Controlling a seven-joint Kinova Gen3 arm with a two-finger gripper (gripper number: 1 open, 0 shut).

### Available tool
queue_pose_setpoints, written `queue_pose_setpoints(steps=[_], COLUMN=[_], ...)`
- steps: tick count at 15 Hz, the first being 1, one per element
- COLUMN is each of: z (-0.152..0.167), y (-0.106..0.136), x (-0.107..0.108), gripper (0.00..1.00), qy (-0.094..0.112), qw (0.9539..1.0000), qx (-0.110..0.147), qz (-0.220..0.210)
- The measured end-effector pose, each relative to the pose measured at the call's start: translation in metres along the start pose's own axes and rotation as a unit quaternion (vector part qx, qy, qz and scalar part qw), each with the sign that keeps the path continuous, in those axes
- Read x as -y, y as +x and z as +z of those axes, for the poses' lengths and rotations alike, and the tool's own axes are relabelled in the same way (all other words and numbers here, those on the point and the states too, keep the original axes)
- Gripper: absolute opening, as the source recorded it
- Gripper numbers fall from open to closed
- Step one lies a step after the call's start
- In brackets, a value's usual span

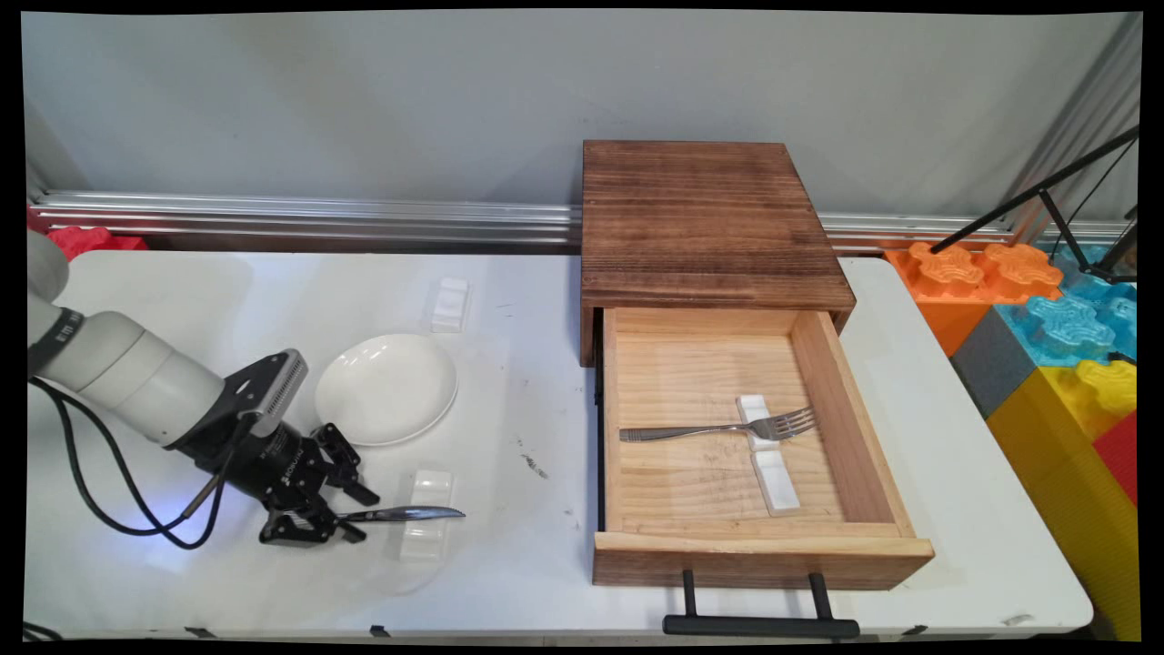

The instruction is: Pick up the knife from the right of the white plate, then place the picked object into the drawer

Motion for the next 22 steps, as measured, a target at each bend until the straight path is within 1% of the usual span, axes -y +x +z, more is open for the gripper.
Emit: queue_pose_setpoints(steps=[8, 13, 16, 22], z=[0.0, -0.004, -0.009, -0.032], y=[0.001, 0.007, 0.015, 0.048], x=[0.0, 0.001, 0.002, 0.002], gripper=[0.0, 0.0, 0.0, 0.0], qy=[-0.004, -0.007, -0.008, -0.002], qw=[1.0, 1.0, 0.9999, 0.9998], qx=[0.0, -0.005, -0.011, -0.018], qz=[-0.001, -0.002, -0.003, -0.011])
